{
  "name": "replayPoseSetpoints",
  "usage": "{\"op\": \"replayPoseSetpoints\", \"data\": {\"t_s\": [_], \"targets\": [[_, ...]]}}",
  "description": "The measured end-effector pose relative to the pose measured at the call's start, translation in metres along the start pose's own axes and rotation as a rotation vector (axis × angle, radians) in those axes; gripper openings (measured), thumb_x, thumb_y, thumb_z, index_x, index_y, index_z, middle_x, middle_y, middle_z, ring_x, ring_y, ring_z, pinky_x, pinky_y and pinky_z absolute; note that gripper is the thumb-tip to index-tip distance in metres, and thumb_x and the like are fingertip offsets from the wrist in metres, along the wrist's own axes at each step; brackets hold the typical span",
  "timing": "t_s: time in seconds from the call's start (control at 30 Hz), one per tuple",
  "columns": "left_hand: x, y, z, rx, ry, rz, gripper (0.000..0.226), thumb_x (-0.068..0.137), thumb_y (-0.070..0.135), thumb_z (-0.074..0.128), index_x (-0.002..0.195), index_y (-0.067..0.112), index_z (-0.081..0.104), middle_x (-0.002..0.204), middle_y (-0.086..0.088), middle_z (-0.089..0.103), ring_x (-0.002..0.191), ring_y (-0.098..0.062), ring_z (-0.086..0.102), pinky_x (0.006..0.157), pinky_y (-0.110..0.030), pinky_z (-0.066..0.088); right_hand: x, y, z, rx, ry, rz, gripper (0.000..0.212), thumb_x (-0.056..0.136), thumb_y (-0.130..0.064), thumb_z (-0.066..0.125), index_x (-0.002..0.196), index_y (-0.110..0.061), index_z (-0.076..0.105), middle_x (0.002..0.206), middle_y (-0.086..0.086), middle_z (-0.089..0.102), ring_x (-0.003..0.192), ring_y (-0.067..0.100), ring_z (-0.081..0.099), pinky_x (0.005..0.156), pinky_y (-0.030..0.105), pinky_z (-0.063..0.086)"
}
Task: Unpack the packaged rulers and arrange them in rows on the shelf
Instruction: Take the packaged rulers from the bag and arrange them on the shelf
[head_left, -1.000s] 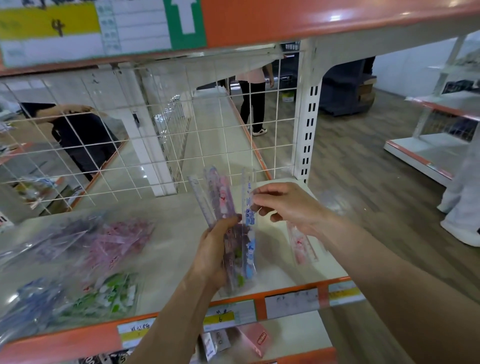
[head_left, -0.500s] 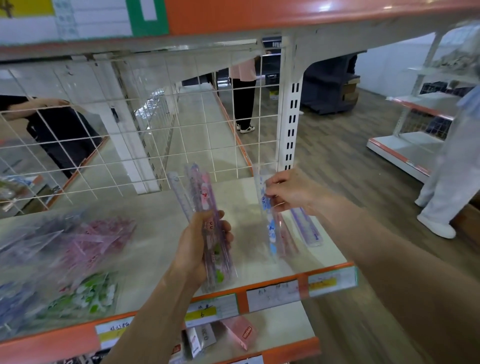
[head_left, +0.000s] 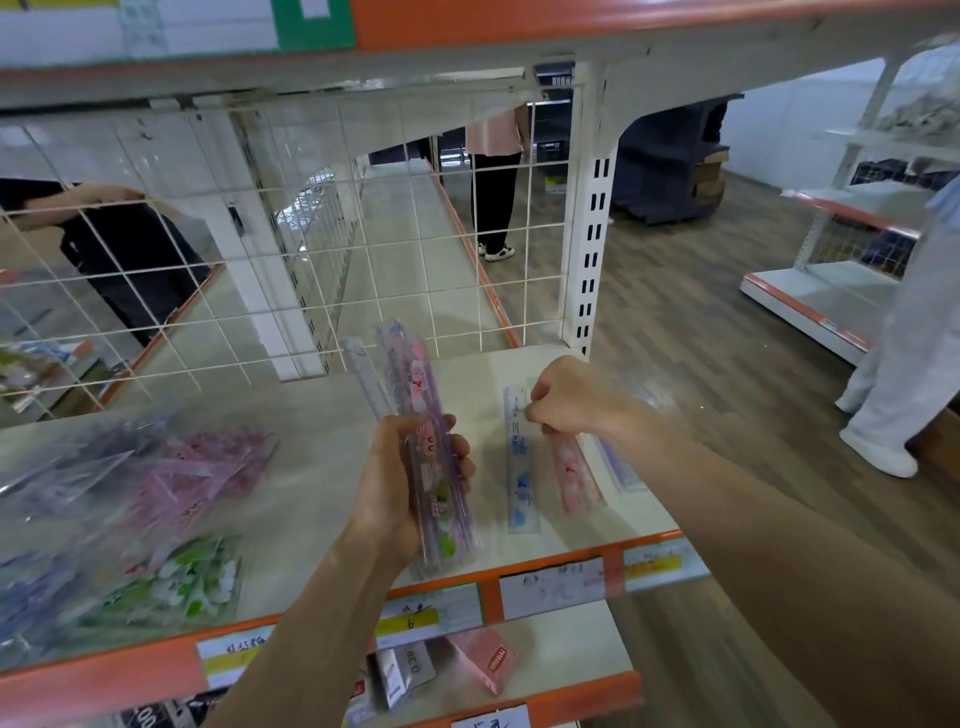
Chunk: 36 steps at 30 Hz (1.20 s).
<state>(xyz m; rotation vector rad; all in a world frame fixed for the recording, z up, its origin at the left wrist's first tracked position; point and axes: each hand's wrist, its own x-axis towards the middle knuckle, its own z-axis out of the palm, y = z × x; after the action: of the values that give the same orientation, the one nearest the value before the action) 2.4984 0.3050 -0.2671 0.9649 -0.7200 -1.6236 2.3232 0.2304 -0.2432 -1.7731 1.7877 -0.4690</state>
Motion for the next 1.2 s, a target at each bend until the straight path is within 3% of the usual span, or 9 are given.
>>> {"op": "replayPoseSetpoints", "data": {"t_s": [0.07,0.13,0.23,0.37,0.43,0.57,0.8,1.07,1.2], "targets": [[0.001,0.000,0.000,-0.001,0.005,-0.001,0.029,0.090,0.025,0.037,0.103,0.005,0.054,0.069,-0.008,0.058,0.056,-0.020,0.055,0.053,-0.028,0.047,-0.004,0.001,-0.003,-0.072,0.016,-0.043,0.013,0.080,-0.002,0.055,0.084,0.003,0.066,0.086,0.019,0.068,0.069,0.022,0.060,0.064,0.027,0.046],[0.001,0.000,-0.001,0.019,0.022,0.000,0.029,0.090,0.024,0.038,0.102,0.005,0.055,0.069,-0.008,0.059,0.056,-0.020,0.055,0.055,-0.029,0.046,-0.012,-0.003,-0.004,-0.136,0.024,-0.097,0.027,0.083,-0.004,0.054,0.104,-0.010,0.070,0.106,0.006,0.069,0.090,0.021,0.064,0.078,0.029,0.052],[0.000,0.000,0.002,0.026,0.053,-0.008,0.023,0.092,0.021,0.043,0.100,0.006,0.058,0.068,-0.009,0.061,0.055,-0.020,0.056,0.055,-0.028,0.047,-0.025,-0.013,-0.003,-0.097,0.012,-0.192,0.026,0.087,-0.012,0.055,0.108,-0.017,0.070,0.110,-0.005,0.067,0.101,0.016,0.062,0.082,0.028,0.049],[0.000,0.000,0.005,0.021,0.085,0.033,0.008,0.088,0.011,0.057,0.088,0.006,0.063,0.068,-0.011,0.061,0.053,-0.020,0.057,0.049,-0.026,0.050,-0.036,-0.033,0.004,0.242,-0.071,-0.227,0.029,0.091,-0.030,0.058,0.097,-0.004,0.070,0.096,0.008,0.070,0.093,0.024,0.066,0.077,0.034,0.055],[0.001,-0.001,0.004,0.053,0.094,0.075,0.011,0.091,0.010,0.057,0.086,0.005,0.065,0.069,-0.012,0.063,0.053,-0.020,0.059,0.051,-0.027,0.050,-0.039,-0.040,0.006,0.322,-0.116,-0.205,0.036,0.090,-0.036,0.061,0.099,-0.002,0.069,0.097,0.015,0.068,0.093,0.025,0.067,0.067,0.026,0.056],[0.000,-0.002,0.002,0.078,0.111,0.118,0.019,0.092,0.014,0.056,0.094,0.001,0.069,0.081,-0.015,0.068,0.059,-0.019,0.062,0.057,-0.028,0.053,-0.038,-0.042,0.011,0.409,-0.139,-0.184,0.016,0.087,-0.019,0.065,0.097,-0.007,0.069,0.090,0.006,0.069,0.079,0.013,0.065,0.052,0.013,0.048],[0.002,-0.002,0.002,0.029,0.155,0.031,0.017,0.091,0.020,0.056,0.092,0.006,0.067,0.070,-0.010,0.068,0.056,-0.021,0.063,0.054,-0.029,0.054,-0.034,-0.033,-0.002,0.642,-0.149,-0.110,0.004,0.091,-0.014,0.061,0.092,-0.013,0.065,0.075,0.003,0.070,0.064,0.012,0.068,0.053,0.021,0.050],[0.007,-0.006,-0.003,0.026,0.115,0.034,0.013,0.093,0.020,0.055,0.093,0.009,0.061,0.071,-0.009,0.063,0.055,-0.020,0.059,0.055,-0.028,0.050,-0.015,0.015,-0.050,0.455,0.014,0.089,0.013,0.090,-0.003,0.057,0.094,0.006,0.065,0.066,0.013,0.062,0.054,0.018,0.057,0.044,0.018,0.043],[0.008,-0.006,-0.002,0.043,0.101,0.034,0.013,0.092,0.021,0.055,0.094,0.009,0.061,0.070,-0.008,0.062,0.054,-0.019,0.059,0.056,-0.029,0.048,-0.009,0.034,-0.044,0.308,-0.004,0.150,0.018,0.081,0.004,0.055,0.089,0.015,0.066,0.064,0.015,0.057,0.051,0.019,0.044,0.040,0.018,0.029]]}}
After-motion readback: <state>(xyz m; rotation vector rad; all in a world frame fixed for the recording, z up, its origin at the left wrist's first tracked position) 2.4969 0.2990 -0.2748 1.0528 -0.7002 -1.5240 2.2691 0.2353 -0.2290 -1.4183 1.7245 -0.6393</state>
